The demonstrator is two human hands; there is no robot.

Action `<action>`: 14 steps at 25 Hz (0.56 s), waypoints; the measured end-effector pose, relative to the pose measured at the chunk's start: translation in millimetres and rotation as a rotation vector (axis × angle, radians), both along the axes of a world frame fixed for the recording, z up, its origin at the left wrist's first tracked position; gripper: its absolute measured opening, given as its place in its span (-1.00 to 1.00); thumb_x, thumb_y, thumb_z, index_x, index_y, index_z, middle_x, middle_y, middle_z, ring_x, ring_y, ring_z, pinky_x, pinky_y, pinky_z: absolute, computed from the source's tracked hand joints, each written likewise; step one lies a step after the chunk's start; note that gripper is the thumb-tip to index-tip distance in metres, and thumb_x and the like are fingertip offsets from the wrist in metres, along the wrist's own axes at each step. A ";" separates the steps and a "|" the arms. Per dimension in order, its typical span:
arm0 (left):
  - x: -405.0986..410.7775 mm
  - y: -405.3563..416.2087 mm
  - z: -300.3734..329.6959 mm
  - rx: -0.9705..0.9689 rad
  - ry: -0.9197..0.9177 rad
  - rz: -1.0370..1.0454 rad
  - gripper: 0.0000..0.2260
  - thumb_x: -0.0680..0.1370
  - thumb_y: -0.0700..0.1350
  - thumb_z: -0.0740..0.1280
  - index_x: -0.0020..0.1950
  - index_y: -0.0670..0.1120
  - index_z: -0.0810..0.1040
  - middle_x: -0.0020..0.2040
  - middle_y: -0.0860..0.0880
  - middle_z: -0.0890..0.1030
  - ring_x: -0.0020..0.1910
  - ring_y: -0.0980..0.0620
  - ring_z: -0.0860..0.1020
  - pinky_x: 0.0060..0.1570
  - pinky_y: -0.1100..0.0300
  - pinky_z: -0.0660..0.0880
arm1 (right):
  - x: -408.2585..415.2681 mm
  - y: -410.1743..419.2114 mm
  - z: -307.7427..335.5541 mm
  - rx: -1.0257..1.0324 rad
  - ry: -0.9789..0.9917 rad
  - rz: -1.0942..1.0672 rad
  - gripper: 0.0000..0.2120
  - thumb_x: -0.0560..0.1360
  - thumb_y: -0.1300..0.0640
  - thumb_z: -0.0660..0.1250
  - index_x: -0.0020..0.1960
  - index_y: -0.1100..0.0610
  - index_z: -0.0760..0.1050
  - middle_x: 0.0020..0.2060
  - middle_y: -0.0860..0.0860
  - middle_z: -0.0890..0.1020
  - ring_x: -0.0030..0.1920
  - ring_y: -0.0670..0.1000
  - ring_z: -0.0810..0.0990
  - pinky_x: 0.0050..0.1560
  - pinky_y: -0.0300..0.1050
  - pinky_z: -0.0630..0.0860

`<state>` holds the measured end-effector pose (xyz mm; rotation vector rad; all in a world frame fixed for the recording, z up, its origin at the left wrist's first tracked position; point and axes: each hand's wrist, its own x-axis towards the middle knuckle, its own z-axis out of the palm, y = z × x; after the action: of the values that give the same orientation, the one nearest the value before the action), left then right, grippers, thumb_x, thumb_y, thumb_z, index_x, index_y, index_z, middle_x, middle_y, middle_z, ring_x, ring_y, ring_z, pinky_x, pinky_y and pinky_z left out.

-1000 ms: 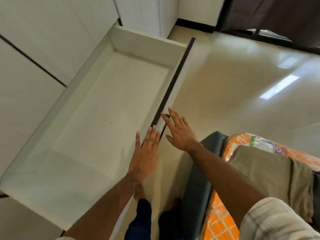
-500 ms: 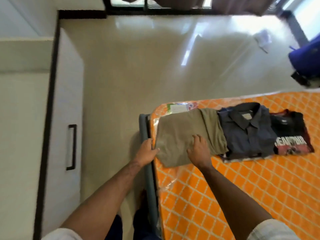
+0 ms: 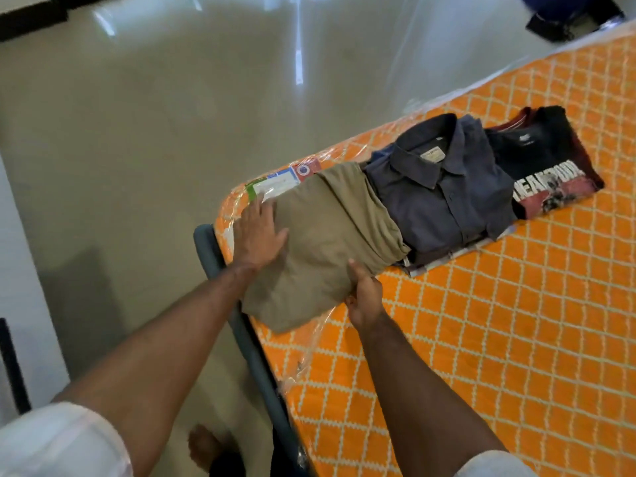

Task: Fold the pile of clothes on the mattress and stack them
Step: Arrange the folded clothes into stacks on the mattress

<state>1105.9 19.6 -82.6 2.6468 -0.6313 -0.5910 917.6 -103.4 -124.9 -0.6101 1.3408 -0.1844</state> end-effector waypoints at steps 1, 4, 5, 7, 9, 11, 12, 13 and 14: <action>21.2 -14.4 -3.0 -0.002 0.124 -0.018 -0.31 0.51 0.14 0.40 0.54 -0.11 0.26 0.53 -0.14 0.32 0.48 -0.18 0.31 0.43 -0.14 0.30 | 3.6 1.8 -1.8 0.016 -0.034 -0.037 -0.58 0.45 0.14 0.55 0.26 0.21 0.59 0.13 0.07 0.70 0.14 0.11 0.68 0.15 0.05 0.62; 56.4 -43.6 -16.7 0.153 0.297 -0.080 -0.10 0.30 0.47 0.32 0.46 -0.08 0.37 0.39 -0.14 0.46 0.38 -0.17 0.42 0.35 -0.15 0.38 | 7.3 0.5 -6.4 0.059 -0.091 -0.063 -0.54 0.42 0.19 0.57 0.29 0.19 0.58 0.15 0.06 0.70 0.15 0.09 0.68 0.20 0.07 0.60; 57.5 -46.7 -19.1 0.213 0.263 -0.107 -0.16 0.31 0.47 0.34 0.40 -0.07 0.43 0.34 -0.13 0.48 0.34 -0.17 0.43 0.33 -0.17 0.37 | 7.5 0.3 -5.1 0.061 -0.099 -0.076 -0.57 0.44 0.20 0.55 0.28 0.20 0.58 0.14 0.05 0.70 0.14 0.09 0.68 0.16 0.04 0.61; 54.0 -44.6 -23.4 0.210 0.196 -0.118 -0.34 0.39 0.37 0.42 0.30 -0.03 0.47 0.27 -0.09 0.49 0.30 -0.14 0.43 0.29 -0.15 0.32 | 7.4 1.9 -4.5 -0.021 -0.044 -0.103 -0.66 0.53 0.16 0.48 0.28 0.20 0.57 0.09 0.01 0.69 0.09 0.05 0.67 0.07 0.00 0.61; 46.2 -34.1 -21.1 0.093 0.221 -0.078 -0.45 0.40 0.29 0.47 0.23 -0.01 0.46 0.23 -0.06 0.52 0.26 -0.11 0.46 0.24 -0.10 0.35 | 8.1 7.8 0.4 -0.175 0.058 -0.096 -0.66 0.57 0.08 0.44 0.29 0.19 0.56 0.11 0.00 0.67 0.11 0.08 0.66 0.14 0.08 0.61; 31.0 -20.2 -16.5 0.018 0.251 -0.092 -0.49 0.43 0.22 0.48 0.23 -0.02 0.45 0.19 -0.09 0.50 0.20 -0.11 0.48 0.22 -0.08 0.41 | 8.2 18.5 16.3 -0.306 0.128 -0.033 -0.59 0.55 -0.05 0.44 0.31 0.15 0.54 0.16 0.03 0.65 0.17 0.09 0.64 0.21 0.14 0.59; 23.3 -11.7 -13.6 -0.012 0.252 -0.091 -0.51 0.45 0.18 0.48 0.24 -0.04 0.45 0.17 -0.10 0.48 0.18 -0.12 0.48 0.20 -0.08 0.43 | 7.2 25.8 27.6 -0.359 0.148 0.024 -0.55 0.54 -0.10 0.44 0.32 0.12 0.53 0.18 0.02 0.64 0.18 0.07 0.64 0.22 0.14 0.59; 14.9 -2.5 -11.4 -0.046 0.259 -0.079 -0.53 0.46 0.15 0.48 0.24 -0.05 0.45 0.16 -0.11 0.47 0.16 -0.12 0.49 0.19 -0.06 0.43 | 5.1 34.1 46.5 -0.395 0.123 0.074 -0.57 0.55 -0.08 0.43 0.32 0.11 0.52 0.18 0.00 0.64 0.17 0.03 0.64 0.22 0.12 0.59; 8.2 7.2 -4.8 -0.085 0.281 -0.058 -0.55 0.47 0.11 0.48 0.23 -0.07 0.46 0.15 -0.12 0.49 0.14 -0.12 0.49 0.16 -0.02 0.44 | 3.9 40.7 65.2 -0.410 0.066 0.114 -0.65 0.57 -0.02 0.42 0.29 0.11 0.55 0.16 -0.01 0.67 0.14 0.01 0.66 0.20 0.09 0.60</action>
<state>1114.2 26.8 -87.4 2.4131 -0.6342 -0.9114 921.5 -62.7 -59.7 -1.0424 1.3362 -0.3537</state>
